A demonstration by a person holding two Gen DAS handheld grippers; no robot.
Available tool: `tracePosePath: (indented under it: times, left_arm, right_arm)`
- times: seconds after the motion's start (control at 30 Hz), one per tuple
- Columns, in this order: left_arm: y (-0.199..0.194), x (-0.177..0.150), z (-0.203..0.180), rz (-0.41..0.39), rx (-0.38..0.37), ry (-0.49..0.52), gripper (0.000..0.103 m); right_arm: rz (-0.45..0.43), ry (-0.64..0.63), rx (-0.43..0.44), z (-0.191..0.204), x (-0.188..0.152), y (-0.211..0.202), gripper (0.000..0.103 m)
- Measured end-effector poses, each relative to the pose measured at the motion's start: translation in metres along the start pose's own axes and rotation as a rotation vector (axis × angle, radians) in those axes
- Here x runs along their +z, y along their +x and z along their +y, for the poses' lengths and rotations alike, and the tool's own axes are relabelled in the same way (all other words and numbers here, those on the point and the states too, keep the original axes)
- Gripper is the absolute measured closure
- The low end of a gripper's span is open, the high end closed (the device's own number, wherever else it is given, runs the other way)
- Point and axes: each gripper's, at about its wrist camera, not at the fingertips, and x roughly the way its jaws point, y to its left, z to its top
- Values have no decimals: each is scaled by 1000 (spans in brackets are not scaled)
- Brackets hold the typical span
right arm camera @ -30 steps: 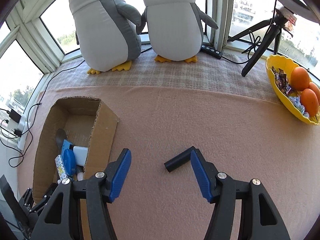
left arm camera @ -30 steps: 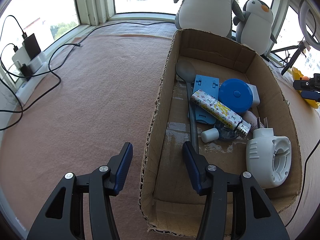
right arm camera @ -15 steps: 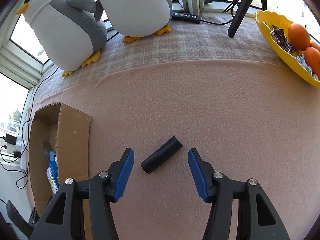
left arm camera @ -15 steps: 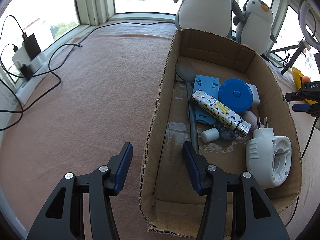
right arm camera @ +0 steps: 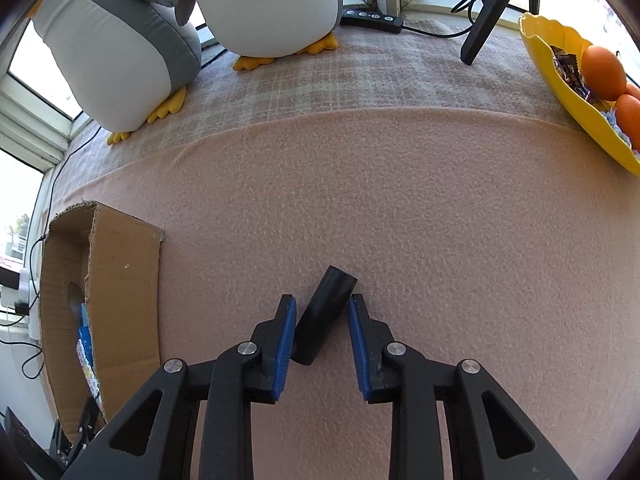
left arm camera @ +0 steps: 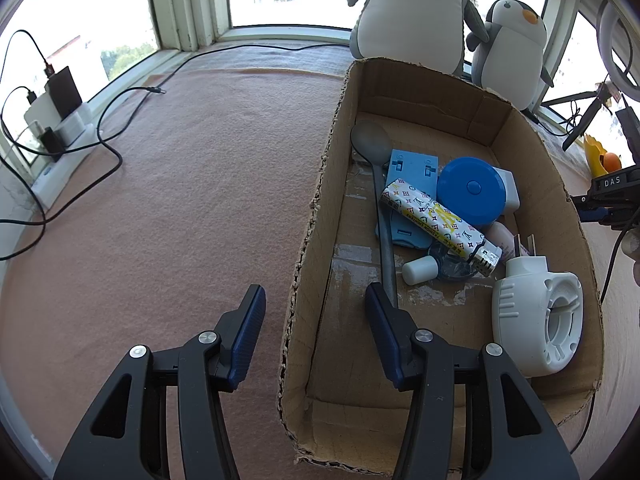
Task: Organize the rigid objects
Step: 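Carry the black cylinder over the box and open the right gripper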
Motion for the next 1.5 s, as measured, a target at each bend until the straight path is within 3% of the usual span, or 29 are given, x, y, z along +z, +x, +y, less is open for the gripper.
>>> tracePosePath:
  times: [0.07, 0.5, 1.03, 1.5]
  left_arm:
    - [0, 0, 0, 0, 0, 0, 51]
    - [0, 0, 0, 0, 1, 0, 51]
    - [0, 0, 0, 0, 1, 0, 51]
    - [0, 0, 0, 0, 1, 0, 51]
  right_arm:
    - [1, 0, -9, -2, 1, 1, 88]
    - [-33, -2, 59, 1, -9, -18, 88]
    - [-132, -195, 185, 90, -27, -63, 88]
    - [-124, -362, 173, 151, -48, -52, 88]
